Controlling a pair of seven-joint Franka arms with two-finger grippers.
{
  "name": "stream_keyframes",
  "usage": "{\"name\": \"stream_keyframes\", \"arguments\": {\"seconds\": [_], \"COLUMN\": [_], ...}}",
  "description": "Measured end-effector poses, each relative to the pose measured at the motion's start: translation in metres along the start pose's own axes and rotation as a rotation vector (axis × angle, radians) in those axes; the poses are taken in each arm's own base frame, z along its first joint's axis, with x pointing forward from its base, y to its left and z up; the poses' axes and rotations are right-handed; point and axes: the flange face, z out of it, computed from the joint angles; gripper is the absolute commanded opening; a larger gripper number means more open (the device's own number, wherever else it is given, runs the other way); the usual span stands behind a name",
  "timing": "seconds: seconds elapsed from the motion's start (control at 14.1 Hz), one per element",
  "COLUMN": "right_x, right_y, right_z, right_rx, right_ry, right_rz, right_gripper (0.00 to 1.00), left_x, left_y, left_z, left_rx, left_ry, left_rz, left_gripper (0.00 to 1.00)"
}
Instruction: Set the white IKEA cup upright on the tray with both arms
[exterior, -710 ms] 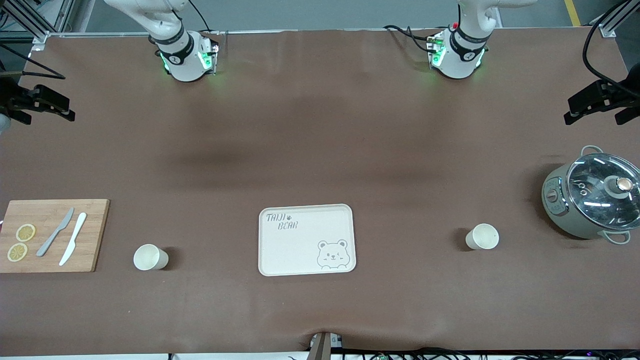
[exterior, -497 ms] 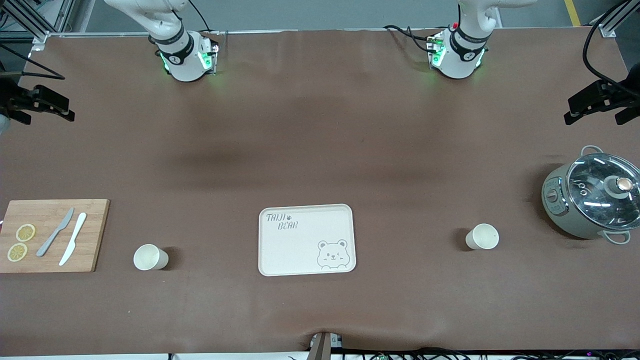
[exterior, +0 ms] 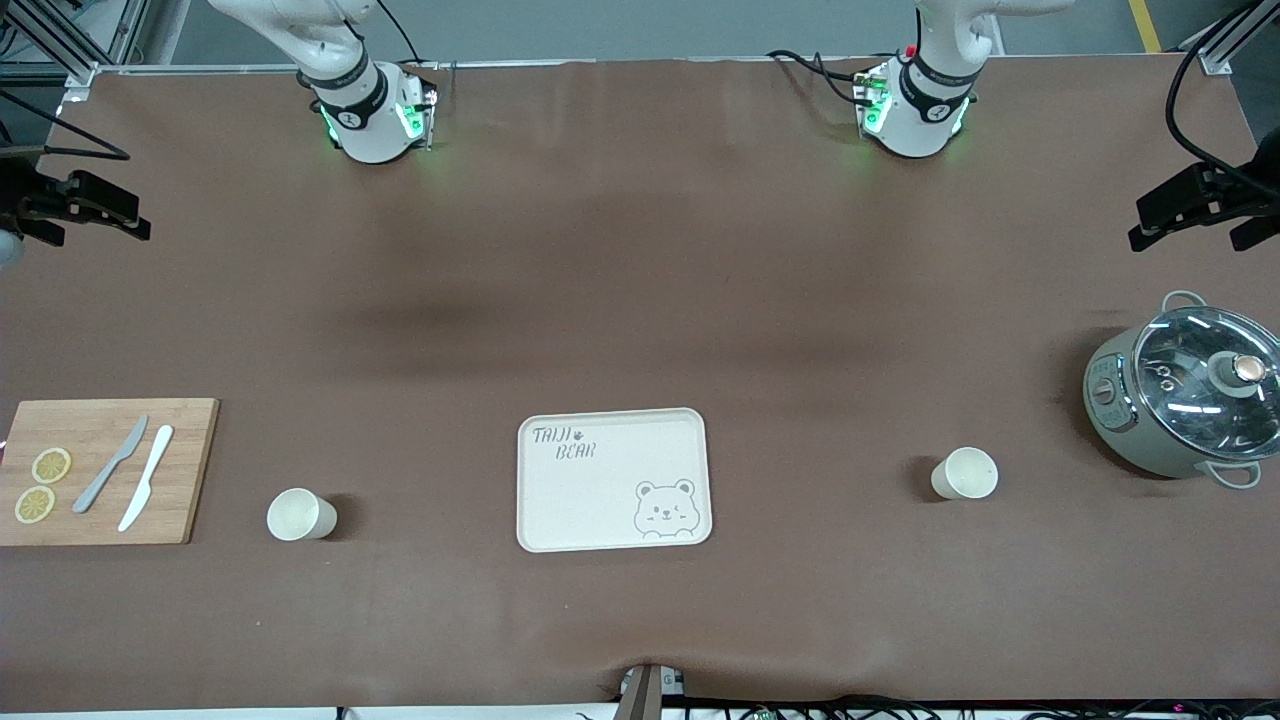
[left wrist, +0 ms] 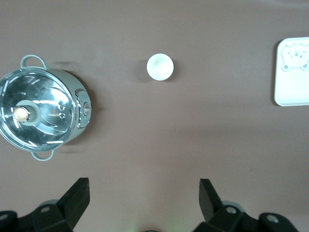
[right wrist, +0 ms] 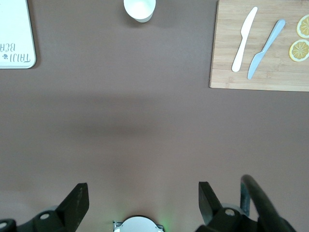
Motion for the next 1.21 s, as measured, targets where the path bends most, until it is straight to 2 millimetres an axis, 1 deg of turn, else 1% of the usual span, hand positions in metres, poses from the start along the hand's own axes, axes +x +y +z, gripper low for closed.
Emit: {"name": "stream_keyframes", "arguments": {"seconds": [0.14,0.28,0.43,0.5,0.64,0.85,0.99,1.21], "right_x": [0.001,0.004,0.013,0.021,0.043,0.088,0.119,0.151], "right_y": [0.005,0.006,0.007,0.008,0.009,0.005,-0.003,-0.017], "right_z": [-0.004,-0.018,-0.023,-0.020,-0.006,0.033,0.058,0.097], "right_rx": [-0.002,-0.007,-0.009,-0.009,-0.009,-0.007,-0.010,-0.014], "right_ry": [0.016,0.050,0.064,0.062,0.066,0.066,0.099,0.112], "right_rz": [0.008,0.008,-0.001,-0.006,-0.014,-0.034,-0.052,-0.080], "right_gripper": [1.00,1.00,1.00,1.00,1.00,1.00,1.00,1.00], "left_x": [0.004,0.010,0.024,0.033,0.052,0.079,0.097,0.116], "left_y": [-0.002,-0.002,-0.002,-0.001,0.000,-0.001,-0.001,-0.002], "left_z": [0.006,0.017,0.038,0.051,0.078,0.125,0.156,0.193], "left_rx": [0.020,0.023,0.025,0.026,0.029,0.032,0.034,0.035], "left_ry": [0.001,-0.019,-0.039,-0.044,-0.055,-0.072,-0.073,-0.063], "left_rz": [-0.003,-0.002,-0.003,-0.002,-0.001,-0.004,-0.003,-0.003], "left_gripper": [1.00,1.00,1.00,1.00,1.00,1.00,1.00,1.00]}}
